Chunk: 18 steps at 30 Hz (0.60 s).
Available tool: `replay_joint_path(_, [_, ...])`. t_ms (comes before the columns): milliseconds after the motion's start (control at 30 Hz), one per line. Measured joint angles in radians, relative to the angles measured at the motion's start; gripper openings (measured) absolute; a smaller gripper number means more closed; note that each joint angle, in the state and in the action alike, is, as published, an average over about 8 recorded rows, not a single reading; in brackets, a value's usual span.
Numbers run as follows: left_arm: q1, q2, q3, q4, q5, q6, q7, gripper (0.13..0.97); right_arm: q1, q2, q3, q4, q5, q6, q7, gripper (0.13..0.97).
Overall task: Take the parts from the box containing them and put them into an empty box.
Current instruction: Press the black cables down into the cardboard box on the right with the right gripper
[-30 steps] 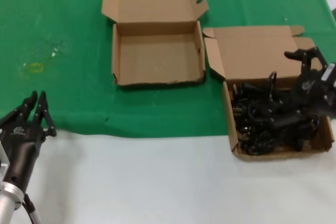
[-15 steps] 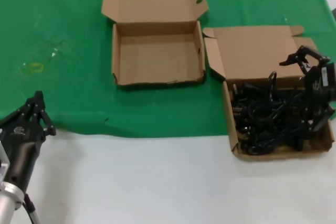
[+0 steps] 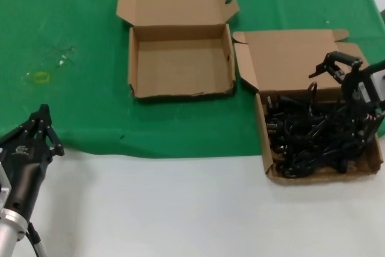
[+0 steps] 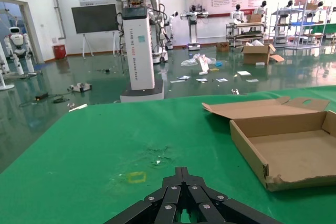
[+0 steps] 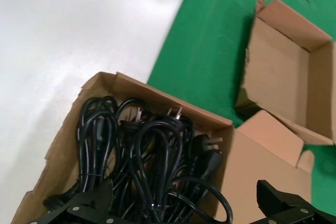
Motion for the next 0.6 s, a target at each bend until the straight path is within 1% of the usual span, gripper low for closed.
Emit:
replay_joint_path(300, [0.000, 0.000, 0.000, 0.000, 0.000, 0.000, 0.000, 0.144, -0.042, -0.022, 0.054, 0.012, -0.059, -0.035, -0.068, 0.966])
replay_joint_path(600, [0.000, 0.000, 0.000, 0.000, 0.000, 0.000, 0.000, 0.144, -0.060, -0.050, 0.097, -0.030, -0.102, -0.022, -0.175, 0.966])
